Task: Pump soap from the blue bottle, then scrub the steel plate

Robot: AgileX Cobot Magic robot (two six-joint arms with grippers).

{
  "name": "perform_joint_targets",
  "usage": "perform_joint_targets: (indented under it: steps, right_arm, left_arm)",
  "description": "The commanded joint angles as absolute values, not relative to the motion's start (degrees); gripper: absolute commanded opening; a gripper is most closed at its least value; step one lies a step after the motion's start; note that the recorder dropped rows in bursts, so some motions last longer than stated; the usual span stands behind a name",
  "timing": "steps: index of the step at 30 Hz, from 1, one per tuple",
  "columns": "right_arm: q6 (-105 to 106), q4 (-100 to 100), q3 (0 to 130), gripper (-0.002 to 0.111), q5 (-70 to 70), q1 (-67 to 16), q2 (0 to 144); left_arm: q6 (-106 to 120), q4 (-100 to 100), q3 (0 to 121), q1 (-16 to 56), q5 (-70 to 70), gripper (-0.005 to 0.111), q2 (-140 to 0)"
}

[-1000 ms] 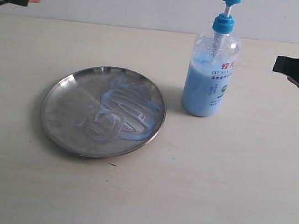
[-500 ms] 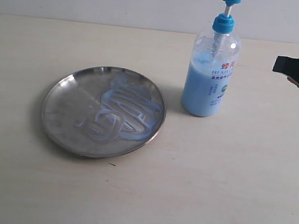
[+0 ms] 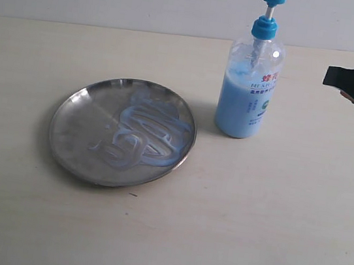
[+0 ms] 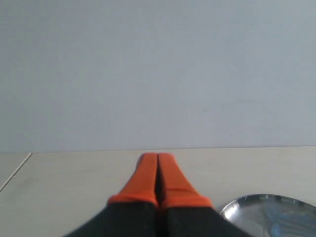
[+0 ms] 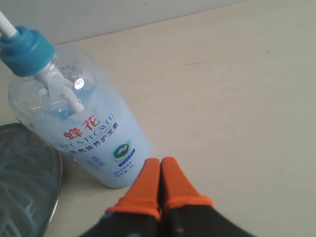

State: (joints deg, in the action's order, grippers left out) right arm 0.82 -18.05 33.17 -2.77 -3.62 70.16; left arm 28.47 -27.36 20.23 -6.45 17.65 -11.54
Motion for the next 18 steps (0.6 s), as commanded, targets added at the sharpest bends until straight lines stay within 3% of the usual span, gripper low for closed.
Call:
perform_joint_targets:
  steps: [1, 7, 18]
  right_arm:
    - [1.37, -17.83, 32.93, 0.000, -1.82, -3.38, 70.05]
    - [1.37, -17.83, 32.93, 0.000, -1.82, -3.38, 70.05]
    - [1.37, -17.83, 32.93, 0.000, -1.82, -3.38, 70.05]
  left_arm:
    - [28.53, -25.72, 15.04, -4.14, 15.96, 0.000, -5.13]
    - [28.53, -25.07, 7.76, 1.77, 10.27, 0.000, -2.66]
    - [28.53, -24.23, 3.58, 2.33, 9.16, 0.000, -2.66]
